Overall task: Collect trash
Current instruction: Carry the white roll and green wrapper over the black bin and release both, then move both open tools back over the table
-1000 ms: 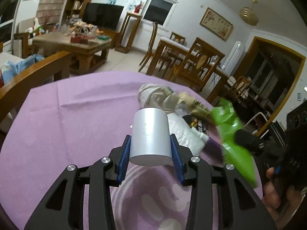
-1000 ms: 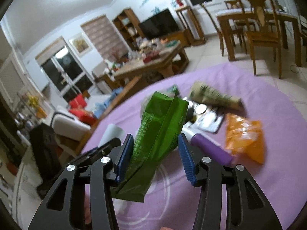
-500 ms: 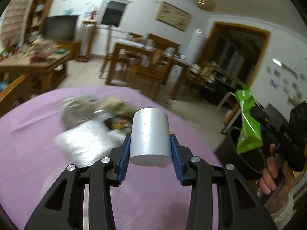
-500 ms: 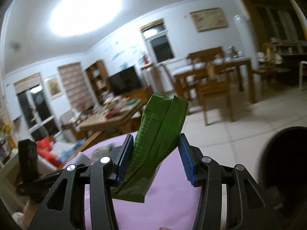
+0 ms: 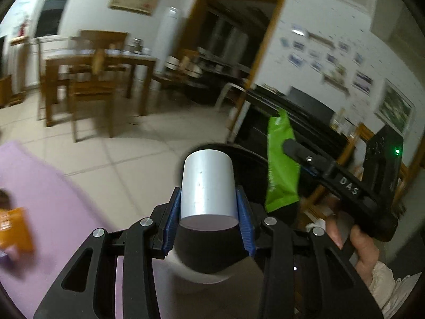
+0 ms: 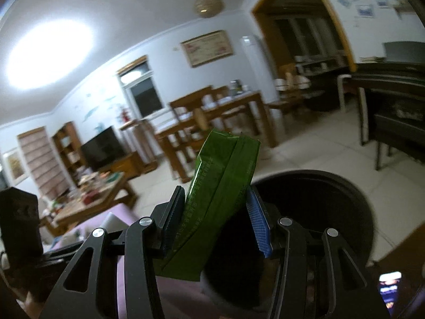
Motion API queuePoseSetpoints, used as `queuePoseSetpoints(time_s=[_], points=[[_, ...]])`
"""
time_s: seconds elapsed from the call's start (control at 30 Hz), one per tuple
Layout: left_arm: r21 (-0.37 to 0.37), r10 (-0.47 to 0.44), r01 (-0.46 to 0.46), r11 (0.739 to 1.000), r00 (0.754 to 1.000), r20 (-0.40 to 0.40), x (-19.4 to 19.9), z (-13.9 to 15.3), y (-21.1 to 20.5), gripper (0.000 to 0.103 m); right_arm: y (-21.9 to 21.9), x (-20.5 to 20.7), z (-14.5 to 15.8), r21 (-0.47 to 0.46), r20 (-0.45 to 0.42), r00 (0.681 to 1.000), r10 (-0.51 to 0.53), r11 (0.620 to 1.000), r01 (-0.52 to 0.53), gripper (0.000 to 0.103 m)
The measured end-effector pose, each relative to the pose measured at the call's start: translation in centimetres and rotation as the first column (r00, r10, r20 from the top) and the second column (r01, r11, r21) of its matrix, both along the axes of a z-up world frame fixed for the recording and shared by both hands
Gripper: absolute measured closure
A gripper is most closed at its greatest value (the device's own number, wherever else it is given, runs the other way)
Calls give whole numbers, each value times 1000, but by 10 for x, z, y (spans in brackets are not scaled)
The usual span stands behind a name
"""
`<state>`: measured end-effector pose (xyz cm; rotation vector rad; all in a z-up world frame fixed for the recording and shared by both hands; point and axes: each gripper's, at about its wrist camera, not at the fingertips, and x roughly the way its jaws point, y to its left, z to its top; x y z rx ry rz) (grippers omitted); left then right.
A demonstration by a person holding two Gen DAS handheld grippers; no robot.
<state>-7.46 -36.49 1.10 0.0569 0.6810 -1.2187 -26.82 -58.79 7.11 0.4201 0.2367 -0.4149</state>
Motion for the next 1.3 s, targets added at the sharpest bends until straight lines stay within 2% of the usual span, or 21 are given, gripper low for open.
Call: queuePoseSetpoints(time_s=[0.13, 0.33, 0.6, 0.87, 0.9, 0.97, 1.0, 1.3], points=[[24, -80, 81, 996, 997, -11, -10, -15, -46, 63, -33, -22, -20, 10, -27, 997, -72, 997, 72, 55], [74, -113, 116, 990, 992, -49, -15, -40, -76, 63, -60, -33, -49, 39, -54, 992, -115, 992, 117, 55], [116, -129, 134, 984, 990, -52, -20, -47, -84, 63, -76, -30, -78, 84, -72, 991, -115, 989, 121, 55], [147, -133, 139, 979, 990, -44, -23, -52, -91, 62, -71, -24, -86, 117, -84, 992, -99, 987, 108, 53], [149, -130, 135, 980, 990, -44, -23, -52, -91, 59, -70, -24, -88, 125, -85, 992, -97, 986, 107, 47], [148, -111, 115, 982, 993, -36, -24, -49, -91, 33, -67, -25, -89, 137, -77, 992, -102, 984, 112, 33], [138, -99, 101, 985, 995, -27, -24, -47, -91, 19, -66, -26, -89, 141, -71, 992, -107, 983, 116, 30], [119, -80, 79, 990, 997, 6, -29, -29, -71, 17, -51, -21, -78, 118, -57, 996, -73, 990, 79, 30]])
